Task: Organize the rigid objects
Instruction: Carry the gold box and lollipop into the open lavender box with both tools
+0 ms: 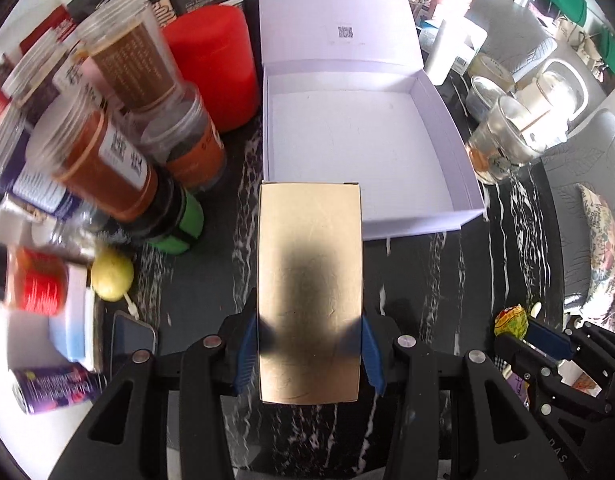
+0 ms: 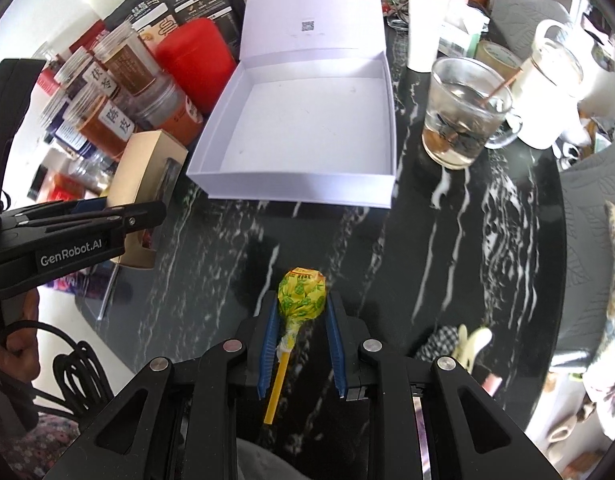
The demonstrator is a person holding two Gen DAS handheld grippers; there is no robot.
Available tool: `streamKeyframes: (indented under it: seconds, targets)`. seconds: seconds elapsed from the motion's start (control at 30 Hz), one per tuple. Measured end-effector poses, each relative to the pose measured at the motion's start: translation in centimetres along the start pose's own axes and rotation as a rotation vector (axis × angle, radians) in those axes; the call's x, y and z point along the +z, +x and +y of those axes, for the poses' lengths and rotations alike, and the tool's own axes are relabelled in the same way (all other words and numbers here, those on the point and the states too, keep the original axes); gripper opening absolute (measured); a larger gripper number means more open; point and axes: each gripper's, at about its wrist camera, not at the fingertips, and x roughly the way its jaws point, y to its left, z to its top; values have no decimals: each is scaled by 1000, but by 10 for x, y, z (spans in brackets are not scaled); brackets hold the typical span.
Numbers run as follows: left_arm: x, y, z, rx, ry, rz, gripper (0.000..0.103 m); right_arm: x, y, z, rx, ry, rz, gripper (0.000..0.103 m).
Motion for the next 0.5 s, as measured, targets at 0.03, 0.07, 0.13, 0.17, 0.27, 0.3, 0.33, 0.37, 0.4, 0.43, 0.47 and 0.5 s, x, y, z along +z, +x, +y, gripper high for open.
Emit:
streamKeyframes:
  seconds: [0.03,0.07,0.13,0.17,0.27,0.3,0.33,0.37,0.4,0.43,0.47,0.5]
  targets:
    - [4,1,0,0,7,-3,44,3,1,1,-1,4,-2,23]
    - [8,3,1,-2,14,-5,44,7,4,2,-3,7,-4,23]
    - [16,6,2,-10,22,-4,44,14,7,3,-6,12,-4,23]
    - [19,7,2,-14,25,-3,44,19,10,4,-7,17,-3,23]
    - [33,15,2,-29,34,6,44,31,15,4,-15,28,-3,23]
    - [37,18,2,-35,32,11,44,34,17,3,-15,32,-1,23]
    - [40,20,3,-40,31,15,44,38,18,2,-16,38,0,23]
    - [45,24,2,-45,32,20,44,41,20,1,-18,42,1,23]
    - [48,26,2,-46,34,23,44,46,23,0,-21,47,3,23]
    - [51,30,2,-49,36,27,44,49,24,-1,-23,50,4,23]
    - [54,33,2,-55,38,33,44,54,27,-3,-25,54,6,23]
    - [59,38,1,-65,37,40,44,57,30,-4,-27,57,8,23]
